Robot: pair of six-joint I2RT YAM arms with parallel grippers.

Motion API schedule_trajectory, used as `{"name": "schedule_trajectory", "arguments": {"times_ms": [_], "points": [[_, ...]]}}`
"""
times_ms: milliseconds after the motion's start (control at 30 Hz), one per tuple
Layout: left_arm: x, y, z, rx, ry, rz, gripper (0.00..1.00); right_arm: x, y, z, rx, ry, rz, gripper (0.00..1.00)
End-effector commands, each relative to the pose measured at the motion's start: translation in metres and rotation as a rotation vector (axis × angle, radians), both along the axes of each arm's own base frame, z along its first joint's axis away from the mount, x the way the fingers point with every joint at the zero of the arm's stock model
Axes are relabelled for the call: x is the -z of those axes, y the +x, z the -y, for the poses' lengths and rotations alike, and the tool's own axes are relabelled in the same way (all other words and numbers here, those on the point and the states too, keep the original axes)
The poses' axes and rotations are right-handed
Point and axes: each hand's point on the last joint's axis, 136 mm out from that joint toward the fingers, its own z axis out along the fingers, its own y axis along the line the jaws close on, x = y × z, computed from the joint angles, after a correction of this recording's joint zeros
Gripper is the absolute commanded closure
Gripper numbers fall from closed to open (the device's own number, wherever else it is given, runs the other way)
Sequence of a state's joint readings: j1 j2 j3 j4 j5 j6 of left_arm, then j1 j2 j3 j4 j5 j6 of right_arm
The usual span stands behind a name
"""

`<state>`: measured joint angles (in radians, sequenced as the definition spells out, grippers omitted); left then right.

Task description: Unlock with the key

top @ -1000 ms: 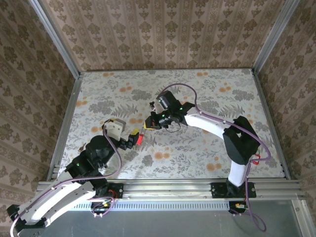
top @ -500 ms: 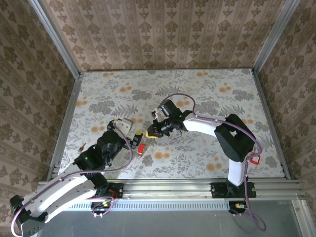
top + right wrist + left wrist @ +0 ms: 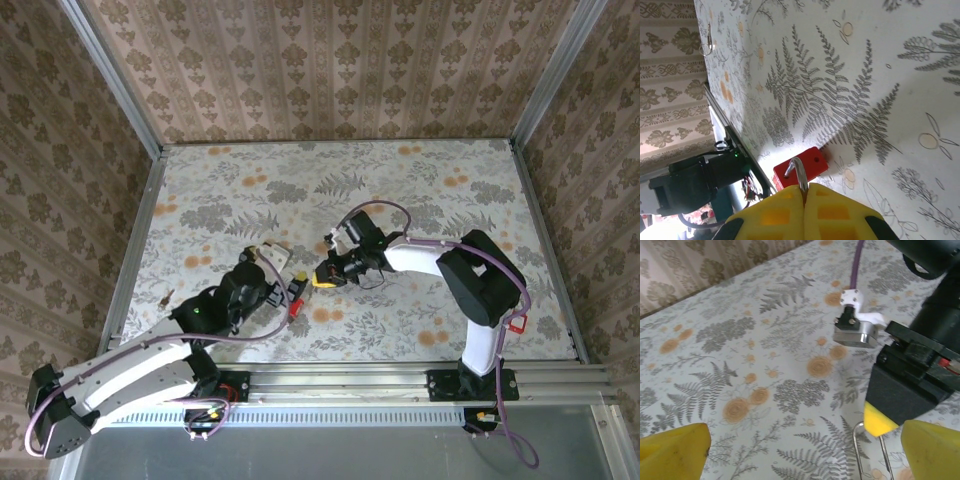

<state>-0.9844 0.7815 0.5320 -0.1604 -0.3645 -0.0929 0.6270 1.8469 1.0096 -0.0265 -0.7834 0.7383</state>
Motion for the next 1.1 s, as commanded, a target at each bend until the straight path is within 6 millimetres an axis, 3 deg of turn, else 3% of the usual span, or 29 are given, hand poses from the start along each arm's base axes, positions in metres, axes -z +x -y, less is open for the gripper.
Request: {"name": "schedule_trajectory", "arguments": {"times_ms": [0,200,467,600,1067], "points": [[-0.006,-0.006,0.015,0.032,-0.05,-0.023,0.03,-0.011,-0.007,0.006,-0.034,0.029,0.027,1.0],[0.034,-0.023,0.017,0.052,0.015,-0.138,0.1,-0.01,-0.008,0.012,-0.028,0.024,0.024,1.0],[0.073,-0.052,0.018,0.103,-0.024,-0.229,0.16,-0.012,-0.006,0.012,-0.023,0.016,0.022,1.0],[0.091,-0.056,0.011,0.079,0.018,-0.252,0.2,-0.013,-0.006,0.013,-0.022,0.004,0.02,1.0],[0.124,-0.053,0.018,0.049,0.151,-0.312,0.3,-0.015,-0.006,0.014,-0.017,-0.009,0.017,1.0]]}}
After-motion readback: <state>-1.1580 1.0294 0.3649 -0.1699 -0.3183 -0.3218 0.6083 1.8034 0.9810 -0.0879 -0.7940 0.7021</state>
